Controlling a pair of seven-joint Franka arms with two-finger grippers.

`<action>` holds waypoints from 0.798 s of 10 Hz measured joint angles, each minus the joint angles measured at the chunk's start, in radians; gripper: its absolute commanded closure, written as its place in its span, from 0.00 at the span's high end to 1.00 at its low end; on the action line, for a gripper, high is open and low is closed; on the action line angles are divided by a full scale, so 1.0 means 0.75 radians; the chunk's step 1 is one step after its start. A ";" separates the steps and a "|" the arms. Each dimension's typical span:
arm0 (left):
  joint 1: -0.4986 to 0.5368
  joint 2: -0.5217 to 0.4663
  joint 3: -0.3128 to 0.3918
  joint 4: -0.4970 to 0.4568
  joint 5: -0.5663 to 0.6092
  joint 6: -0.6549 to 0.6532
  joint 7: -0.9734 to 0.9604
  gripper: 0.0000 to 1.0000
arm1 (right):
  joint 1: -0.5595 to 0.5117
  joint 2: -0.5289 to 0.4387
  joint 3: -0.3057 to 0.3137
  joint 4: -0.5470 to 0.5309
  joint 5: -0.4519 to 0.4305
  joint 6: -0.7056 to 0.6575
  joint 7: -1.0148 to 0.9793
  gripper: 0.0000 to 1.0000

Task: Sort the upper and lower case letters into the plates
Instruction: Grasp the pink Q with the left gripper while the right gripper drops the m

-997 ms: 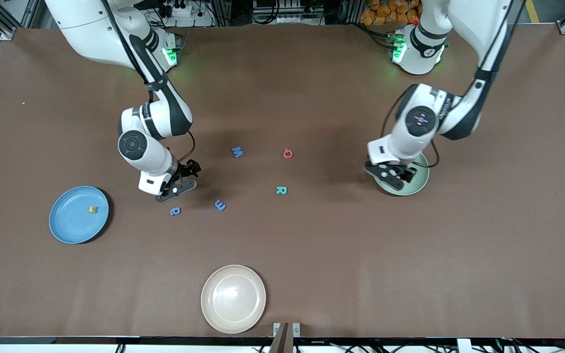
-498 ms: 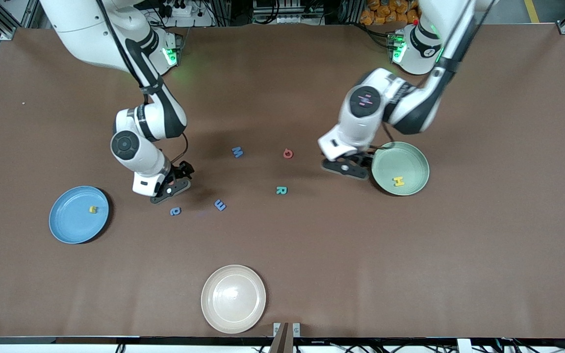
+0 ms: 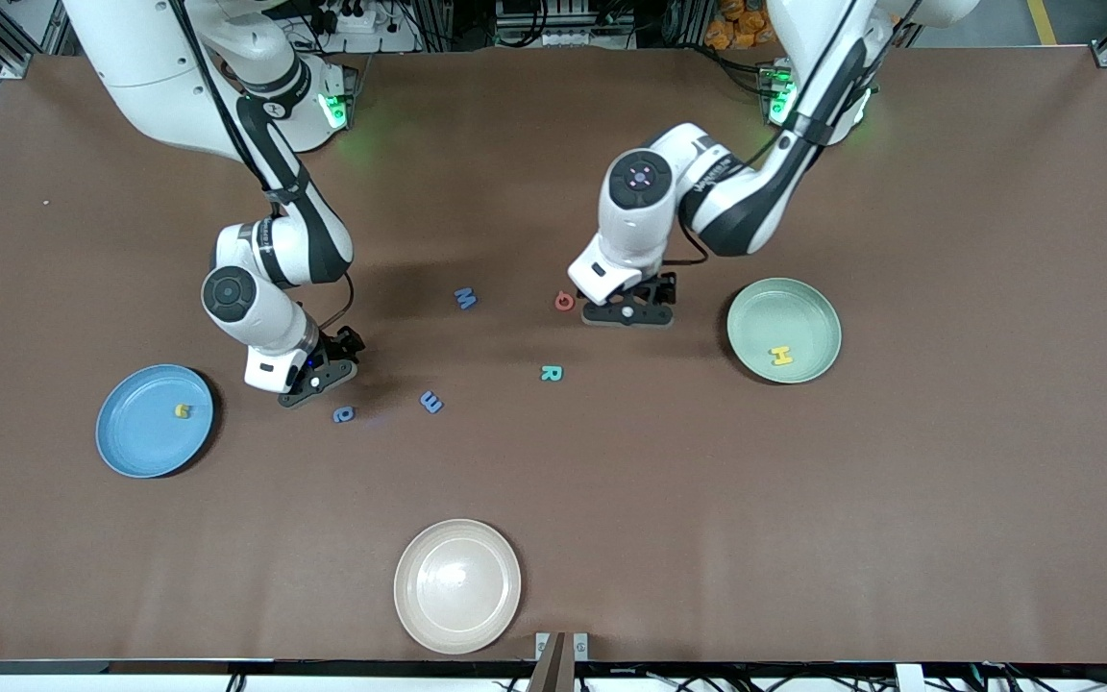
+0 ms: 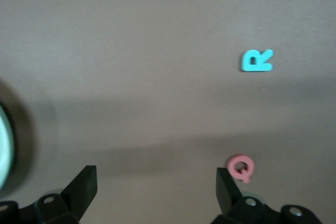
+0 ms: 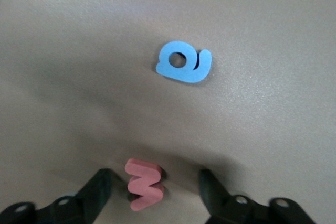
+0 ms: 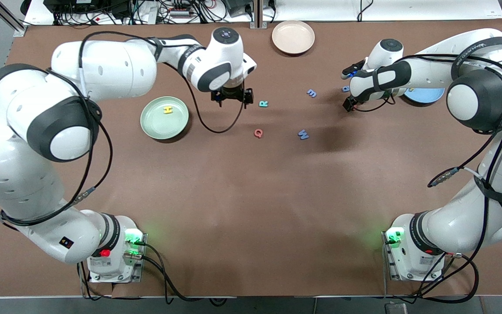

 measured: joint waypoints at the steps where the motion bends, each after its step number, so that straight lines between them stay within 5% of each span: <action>1: -0.021 0.012 0.000 0.021 0.000 0.000 -0.054 1.00 | -0.001 -0.003 0.000 0.001 0.000 0.000 0.000 0.00; 5: -0.132 0.196 0.000 0.218 0.000 -0.001 -0.433 1.00 | -0.065 -0.015 -0.005 0.037 0.000 -0.020 -0.001 0.00; 8: -0.179 0.392 0.001 0.320 0.016 0.023 -0.493 1.00 | -0.249 -0.071 -0.016 0.185 -0.002 -0.235 -0.165 0.00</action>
